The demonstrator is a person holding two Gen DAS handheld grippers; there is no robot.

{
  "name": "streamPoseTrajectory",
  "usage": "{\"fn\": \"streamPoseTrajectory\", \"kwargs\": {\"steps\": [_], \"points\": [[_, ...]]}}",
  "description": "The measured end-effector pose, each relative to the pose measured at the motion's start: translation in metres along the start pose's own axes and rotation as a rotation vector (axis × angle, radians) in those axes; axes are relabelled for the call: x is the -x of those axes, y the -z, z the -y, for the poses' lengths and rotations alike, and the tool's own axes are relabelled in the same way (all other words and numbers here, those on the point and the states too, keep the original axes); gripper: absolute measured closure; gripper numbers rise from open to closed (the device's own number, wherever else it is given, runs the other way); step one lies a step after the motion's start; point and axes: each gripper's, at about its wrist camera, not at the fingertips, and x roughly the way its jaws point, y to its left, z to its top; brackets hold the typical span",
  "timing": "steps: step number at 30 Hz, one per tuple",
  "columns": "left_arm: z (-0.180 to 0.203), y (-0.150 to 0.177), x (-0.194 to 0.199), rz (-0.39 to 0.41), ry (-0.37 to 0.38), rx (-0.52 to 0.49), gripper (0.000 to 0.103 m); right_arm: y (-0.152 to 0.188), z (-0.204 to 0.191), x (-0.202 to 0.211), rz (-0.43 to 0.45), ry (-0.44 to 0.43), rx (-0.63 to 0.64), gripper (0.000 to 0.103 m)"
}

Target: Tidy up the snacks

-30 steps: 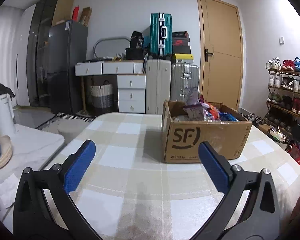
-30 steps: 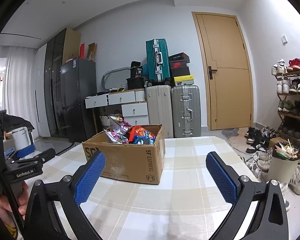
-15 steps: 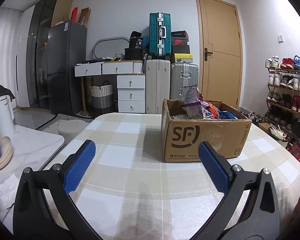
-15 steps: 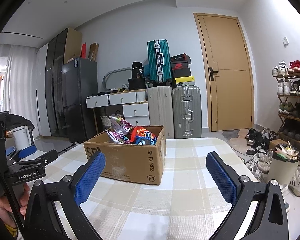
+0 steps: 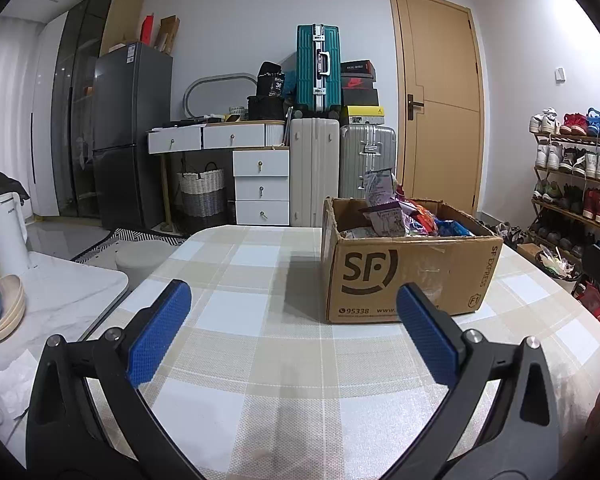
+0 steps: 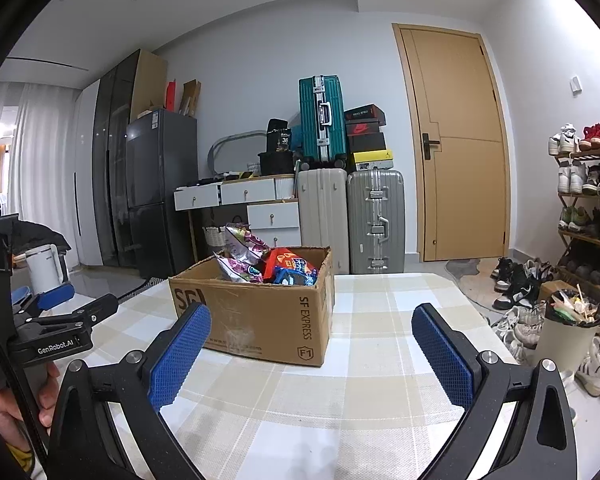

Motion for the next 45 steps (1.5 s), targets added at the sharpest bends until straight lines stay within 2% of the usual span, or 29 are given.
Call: {"fn": "streamPoseTrajectory", "kwargs": {"steps": [37,42,45], "points": [[0.001,0.001,0.005,0.003,0.009,-0.007,0.0,0.0,0.002,0.002,-0.015,0.021,0.008,0.001],[0.002,-0.001,0.015,0.006,0.008,-0.006,0.0,0.0,0.001,0.002,-0.014,0.022,0.007,0.001],[0.004,-0.004,0.027,0.006,0.039,-0.02,0.0,0.0,0.001,0.002,-0.015,0.022,0.011,0.001]]}}
